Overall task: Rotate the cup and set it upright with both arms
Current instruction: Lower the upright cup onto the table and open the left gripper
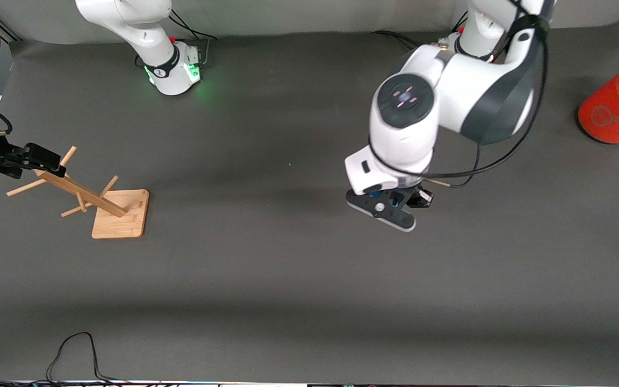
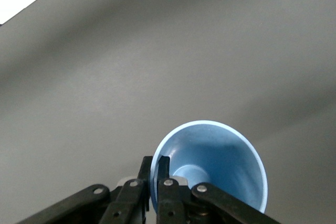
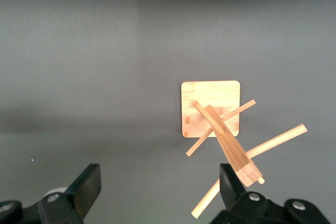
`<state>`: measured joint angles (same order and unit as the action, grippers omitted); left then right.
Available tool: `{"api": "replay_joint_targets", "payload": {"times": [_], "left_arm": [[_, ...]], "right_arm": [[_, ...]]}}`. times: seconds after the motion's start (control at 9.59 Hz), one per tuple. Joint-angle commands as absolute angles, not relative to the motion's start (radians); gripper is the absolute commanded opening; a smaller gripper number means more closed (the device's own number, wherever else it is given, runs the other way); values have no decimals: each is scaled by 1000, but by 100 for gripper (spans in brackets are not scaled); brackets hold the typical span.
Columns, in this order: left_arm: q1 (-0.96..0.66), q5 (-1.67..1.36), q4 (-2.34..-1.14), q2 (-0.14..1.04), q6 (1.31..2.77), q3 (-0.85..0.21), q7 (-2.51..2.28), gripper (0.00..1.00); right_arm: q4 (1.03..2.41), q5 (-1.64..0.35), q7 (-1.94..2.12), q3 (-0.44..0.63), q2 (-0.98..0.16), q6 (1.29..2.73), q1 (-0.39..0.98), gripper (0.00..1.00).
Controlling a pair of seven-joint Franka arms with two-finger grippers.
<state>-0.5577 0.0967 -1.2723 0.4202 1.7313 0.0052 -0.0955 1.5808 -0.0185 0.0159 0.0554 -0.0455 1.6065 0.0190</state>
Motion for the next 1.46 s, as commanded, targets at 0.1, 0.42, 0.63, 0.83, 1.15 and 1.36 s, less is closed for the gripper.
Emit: {"api": "replay_joint_targets", "payload": {"times": [0.1, 0.42, 0.63, 0.83, 1.15, 1.36], "left_arm": [[-546, 44, -1700, 216, 2070, -3, -219, 0], [-584, 46, -1902, 250, 2417, -9, -355, 0], [-617, 54, -1928, 313, 2514, -9, -428, 0], [-646, 58, -2015, 339, 2677, -8, -501, 0], [-686, 60, -2135, 369, 2865, -5, -546, 0], [-712, 60, -2152, 397, 2908, -2, -572, 0]], "right_arm": [[1586, -9, 38, 51, -37, 1612, 14, 100], [1585, -9, 38, 51, -38, 1612, 14, 100], [1586, -9, 38, 51, -38, 1611, 14, 100], [1586, -9, 38, 51, -38, 1612, 14, 100], [1586, -9, 38, 51, -38, 1612, 12, 100], [1586, -9, 38, 51, -40, 1612, 12, 100]]}}
